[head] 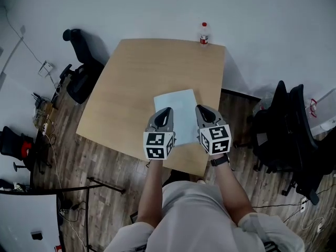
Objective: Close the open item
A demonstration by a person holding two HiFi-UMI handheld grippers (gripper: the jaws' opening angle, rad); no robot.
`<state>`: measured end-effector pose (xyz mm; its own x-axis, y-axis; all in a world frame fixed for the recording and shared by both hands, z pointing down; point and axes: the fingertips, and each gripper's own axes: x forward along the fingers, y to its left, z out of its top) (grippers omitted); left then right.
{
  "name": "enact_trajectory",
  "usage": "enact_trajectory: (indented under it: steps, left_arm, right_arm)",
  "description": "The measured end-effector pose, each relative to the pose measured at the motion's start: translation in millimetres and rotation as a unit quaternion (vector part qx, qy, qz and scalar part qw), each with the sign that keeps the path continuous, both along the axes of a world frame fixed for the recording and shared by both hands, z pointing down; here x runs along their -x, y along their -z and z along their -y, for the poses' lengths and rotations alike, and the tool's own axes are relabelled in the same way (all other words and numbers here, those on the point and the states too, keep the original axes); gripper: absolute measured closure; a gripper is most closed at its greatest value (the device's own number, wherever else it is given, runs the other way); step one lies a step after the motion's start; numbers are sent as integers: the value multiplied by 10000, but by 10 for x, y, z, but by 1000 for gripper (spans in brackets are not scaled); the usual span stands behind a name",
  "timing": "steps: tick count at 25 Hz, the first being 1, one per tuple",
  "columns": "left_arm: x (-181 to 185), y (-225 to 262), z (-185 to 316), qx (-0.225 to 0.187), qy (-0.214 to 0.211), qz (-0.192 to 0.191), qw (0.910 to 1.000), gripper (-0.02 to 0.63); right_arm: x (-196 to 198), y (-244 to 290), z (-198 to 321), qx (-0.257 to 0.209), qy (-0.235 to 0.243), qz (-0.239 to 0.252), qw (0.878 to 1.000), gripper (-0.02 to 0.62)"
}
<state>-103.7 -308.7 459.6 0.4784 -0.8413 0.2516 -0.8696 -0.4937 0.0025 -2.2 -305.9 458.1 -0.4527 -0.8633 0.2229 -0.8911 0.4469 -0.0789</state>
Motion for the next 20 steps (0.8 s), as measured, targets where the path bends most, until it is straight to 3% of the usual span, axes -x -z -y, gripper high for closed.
enact_trajectory:
  steps: [9,20]
  left_arm:
    - [128,481,-569,-610,407,-172,9972,597]
    - [141,628,-952,-877,639,-239,9938,598]
  right_arm:
    - [-1,376,-467,-458,144,50,9988,581]
    - [-67,570,-798,-780,234,-133,9966,581]
